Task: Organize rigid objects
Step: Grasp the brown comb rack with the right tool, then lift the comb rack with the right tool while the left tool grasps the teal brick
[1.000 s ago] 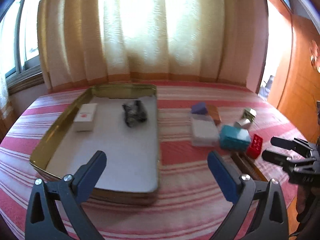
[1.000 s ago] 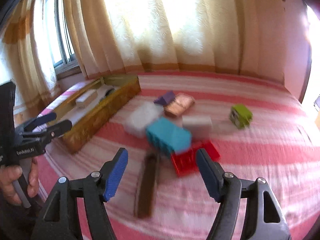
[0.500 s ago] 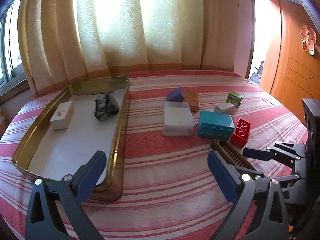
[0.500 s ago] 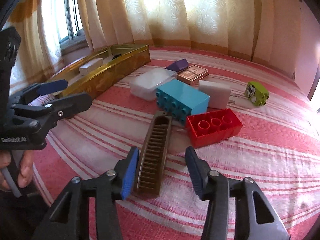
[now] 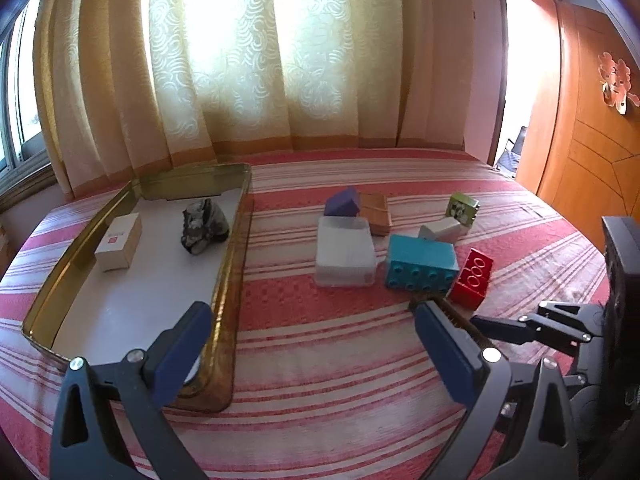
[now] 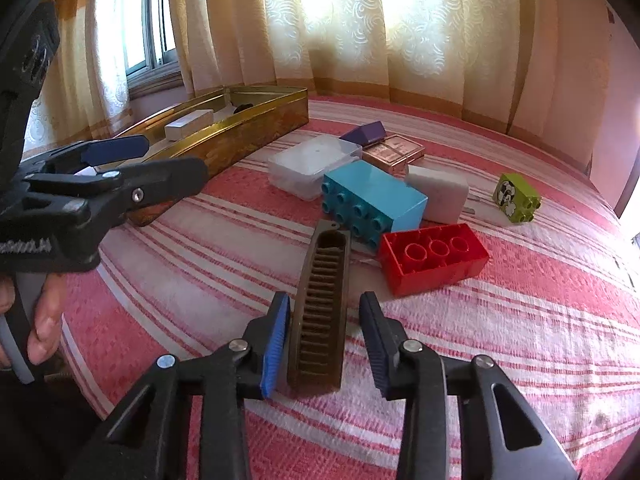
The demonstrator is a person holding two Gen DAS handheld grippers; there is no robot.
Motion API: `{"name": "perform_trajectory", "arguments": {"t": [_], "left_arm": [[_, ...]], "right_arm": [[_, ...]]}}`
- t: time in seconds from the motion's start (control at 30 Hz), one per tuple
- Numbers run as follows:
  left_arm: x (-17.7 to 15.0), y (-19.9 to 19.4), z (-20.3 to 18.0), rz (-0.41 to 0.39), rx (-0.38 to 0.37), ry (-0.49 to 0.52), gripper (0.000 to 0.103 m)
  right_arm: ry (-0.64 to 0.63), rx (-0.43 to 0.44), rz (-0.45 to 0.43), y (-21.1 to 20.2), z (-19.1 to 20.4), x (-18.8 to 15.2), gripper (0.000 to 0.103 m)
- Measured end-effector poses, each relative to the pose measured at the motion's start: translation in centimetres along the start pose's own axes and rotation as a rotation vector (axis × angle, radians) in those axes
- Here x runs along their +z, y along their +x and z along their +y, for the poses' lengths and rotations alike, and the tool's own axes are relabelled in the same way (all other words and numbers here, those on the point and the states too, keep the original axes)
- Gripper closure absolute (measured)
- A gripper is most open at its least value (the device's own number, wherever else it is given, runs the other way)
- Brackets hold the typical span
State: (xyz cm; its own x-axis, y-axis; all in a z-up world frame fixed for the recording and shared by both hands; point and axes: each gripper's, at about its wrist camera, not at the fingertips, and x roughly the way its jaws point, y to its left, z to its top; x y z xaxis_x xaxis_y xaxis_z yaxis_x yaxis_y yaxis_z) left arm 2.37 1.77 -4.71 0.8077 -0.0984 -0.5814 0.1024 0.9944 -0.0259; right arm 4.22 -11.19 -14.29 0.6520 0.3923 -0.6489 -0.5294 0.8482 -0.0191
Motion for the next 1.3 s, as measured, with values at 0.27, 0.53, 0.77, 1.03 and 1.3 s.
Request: {"name": "perform_trajectory", "arguments": {"t": [0.27,0.53,0.77,1.03,1.3], "left_arm": [[0.3,0.4,-0.5,0.007,-0.008,0.004,0.001],[0.6,1.0,-1.3,0.011,-0.027,0.007,0.001],[1.5,2.6,-2.6,0.028,-0.062,0.015,0.001],[2.7,5.0,-5.8,0.073,-0.123,0.075,0.011],[2.7,7.5,-7.9,0.166,-0.202,0.118,0.025]], "right_arm": [[0.018,0.026,-0.018,-0.1,-0.3,-0.2,0.076],[0.027,0.027,-0.096,-1.3,-0.4,-0.4,0.076],[0.08,-0.117,-0.223,-3.8,-2.4,0.4,0.076],[0.205,-0.201,-0.224,-3.5,-6.9,1.7,0.076],[0.254,-0.201,-0.211,-3.0,-8.7,2.6,0.076]]}}
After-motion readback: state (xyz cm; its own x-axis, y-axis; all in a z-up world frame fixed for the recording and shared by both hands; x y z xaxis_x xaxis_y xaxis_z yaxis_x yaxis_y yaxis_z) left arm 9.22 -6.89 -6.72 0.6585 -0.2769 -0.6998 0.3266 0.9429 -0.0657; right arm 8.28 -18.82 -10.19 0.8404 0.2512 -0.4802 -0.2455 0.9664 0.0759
